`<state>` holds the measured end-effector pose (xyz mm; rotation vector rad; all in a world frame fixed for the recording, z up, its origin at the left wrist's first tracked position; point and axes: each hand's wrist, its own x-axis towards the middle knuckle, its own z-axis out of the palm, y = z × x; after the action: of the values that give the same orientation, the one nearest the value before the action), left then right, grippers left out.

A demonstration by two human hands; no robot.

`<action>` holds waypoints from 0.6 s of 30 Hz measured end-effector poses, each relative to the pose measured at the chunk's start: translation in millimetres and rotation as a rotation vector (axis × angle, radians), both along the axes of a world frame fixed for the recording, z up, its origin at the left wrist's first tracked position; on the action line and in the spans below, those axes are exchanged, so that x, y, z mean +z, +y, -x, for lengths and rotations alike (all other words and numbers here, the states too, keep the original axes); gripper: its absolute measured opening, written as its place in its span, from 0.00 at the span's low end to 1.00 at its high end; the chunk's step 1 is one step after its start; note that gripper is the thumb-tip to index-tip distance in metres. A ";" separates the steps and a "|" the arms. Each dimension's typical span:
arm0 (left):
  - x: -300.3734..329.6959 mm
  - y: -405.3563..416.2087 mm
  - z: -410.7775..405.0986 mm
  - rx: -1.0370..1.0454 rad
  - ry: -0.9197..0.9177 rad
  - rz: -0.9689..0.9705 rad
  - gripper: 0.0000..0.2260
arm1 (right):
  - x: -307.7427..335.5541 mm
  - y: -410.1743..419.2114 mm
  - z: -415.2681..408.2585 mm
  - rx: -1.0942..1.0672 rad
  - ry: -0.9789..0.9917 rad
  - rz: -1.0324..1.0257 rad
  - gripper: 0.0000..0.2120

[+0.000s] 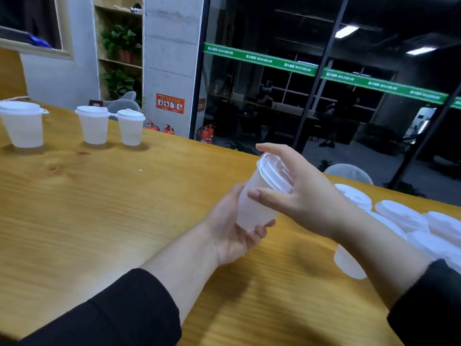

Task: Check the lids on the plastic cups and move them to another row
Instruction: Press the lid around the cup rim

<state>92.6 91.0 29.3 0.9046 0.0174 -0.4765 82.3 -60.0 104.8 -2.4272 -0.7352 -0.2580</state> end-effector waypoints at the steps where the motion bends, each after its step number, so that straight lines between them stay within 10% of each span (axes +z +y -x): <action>1: 0.8 -2.4 0.8 0.018 -0.003 -0.002 0.20 | -3.3 -0.3 -0.6 -0.027 -0.043 -0.015 0.34; 7: -5.0 -11.0 -4.0 0.410 -0.137 -0.024 0.21 | -21.6 20.9 -6.5 -0.261 -0.103 -0.326 0.25; 15: -7.2 -1.8 -1.0 0.321 -0.287 -0.045 0.26 | -11.2 16.3 11.2 -0.183 0.034 -0.333 0.44; 18: -1.3 -4.2 8.3 0.387 -0.341 -0.117 0.30 | -20.9 6.8 30.6 -0.167 0.053 -0.421 0.37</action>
<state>84.3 86.8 28.0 1.0599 -0.0902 0.0422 51.7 -53.2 83.8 -2.0838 -0.4050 -0.3720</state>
